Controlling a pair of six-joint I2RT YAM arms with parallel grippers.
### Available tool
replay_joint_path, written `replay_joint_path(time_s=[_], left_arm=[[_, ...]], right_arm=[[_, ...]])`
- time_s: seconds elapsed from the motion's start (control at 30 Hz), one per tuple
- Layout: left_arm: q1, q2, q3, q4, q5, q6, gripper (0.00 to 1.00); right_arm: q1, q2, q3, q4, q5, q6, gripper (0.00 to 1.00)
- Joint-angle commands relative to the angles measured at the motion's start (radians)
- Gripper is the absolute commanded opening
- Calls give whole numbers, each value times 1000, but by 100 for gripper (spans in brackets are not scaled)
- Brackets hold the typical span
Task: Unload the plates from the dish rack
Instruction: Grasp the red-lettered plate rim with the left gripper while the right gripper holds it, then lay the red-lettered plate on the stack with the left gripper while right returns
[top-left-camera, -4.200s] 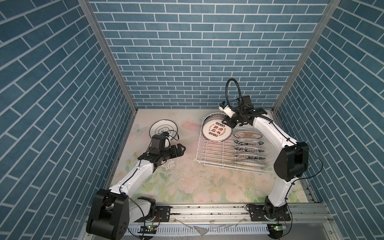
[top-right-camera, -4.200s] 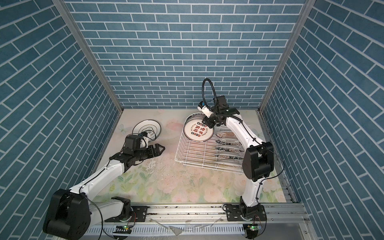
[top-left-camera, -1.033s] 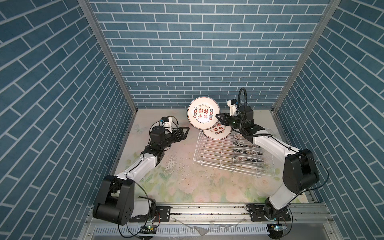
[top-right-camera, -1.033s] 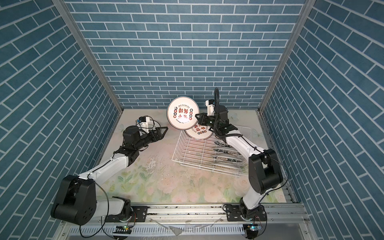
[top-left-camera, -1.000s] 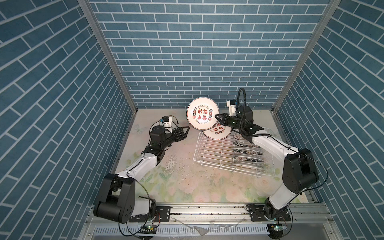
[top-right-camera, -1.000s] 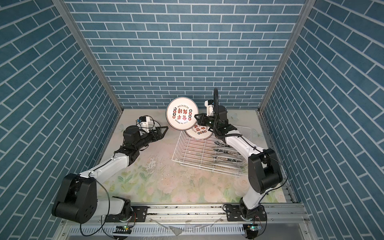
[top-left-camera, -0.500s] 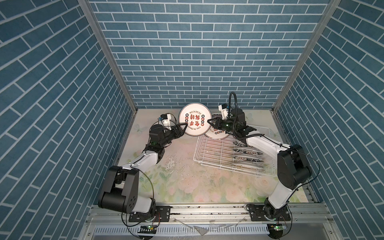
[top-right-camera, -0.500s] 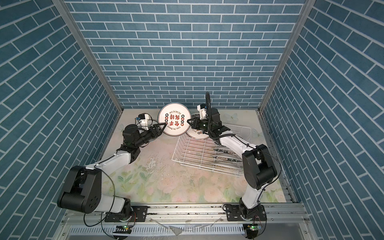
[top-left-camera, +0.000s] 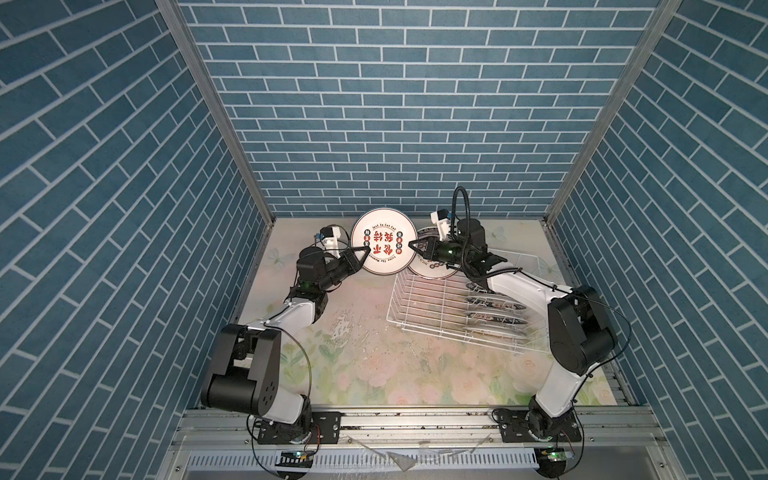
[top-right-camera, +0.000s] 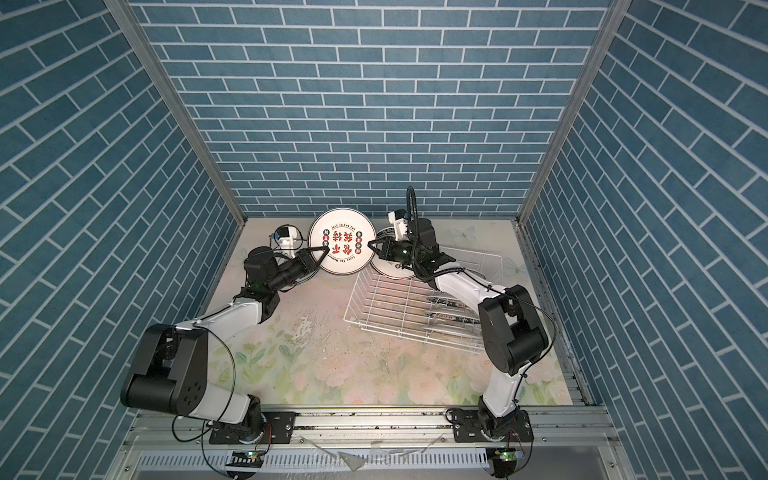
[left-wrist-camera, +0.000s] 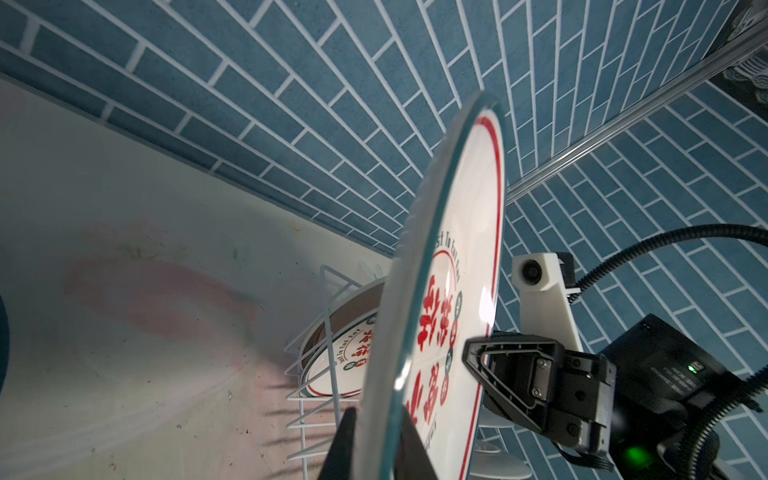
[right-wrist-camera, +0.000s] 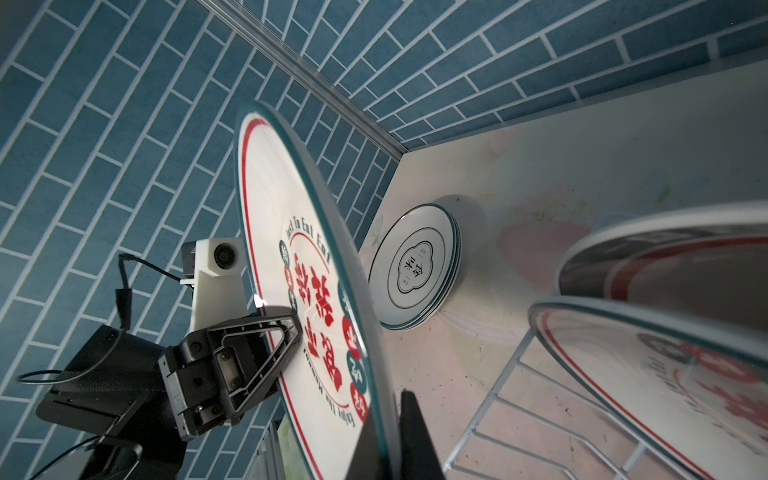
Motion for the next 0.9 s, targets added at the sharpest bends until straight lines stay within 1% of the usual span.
replay_joint_path(time_s=[0.0,0.07,0.13,0.2,0.27,0.37,0.43,0.5,0.53,0.57,0.63,0.73,0.8,0.87], left_arm=[[18,-21,36,-72,1,26,8],[26,-28,46,-108,10,39,4],[35,-38,51,-137,10,52,0],[46,-47,52,-151,15,54,0],[61,-53,55,-170,24,54,0],[109,-66,56,-210,37,49,0],[159,-78,53,-237,49,42,0],[222,-93,52,-292,48,38,0],[250,-101,59,-342,32,48,0],[280,-107,73,-432,2,68,0],[339,-99,93,-536,-33,97,0],[420,-62,104,-571,-40,82,0],[449,-19,137,-602,-48,88,0],[458,23,170,-616,-51,91,0]], right_arm=[[12,-13,88,105,-48,4,8],[12,-14,91,117,-58,2,9],[13,-16,96,121,-66,1,14],[12,-13,107,113,-74,-1,17],[12,-10,120,96,-83,-17,27],[11,-35,132,13,-54,-84,35],[10,-65,156,-118,0,-193,39],[11,-84,212,-296,47,-314,43],[12,-93,237,-390,76,-373,43],[12,-107,249,-458,122,-425,43],[12,-145,249,-551,206,-507,44],[12,-203,243,-659,342,-598,45],[12,-235,241,-724,448,-641,46],[12,-256,232,-763,530,-677,46]])
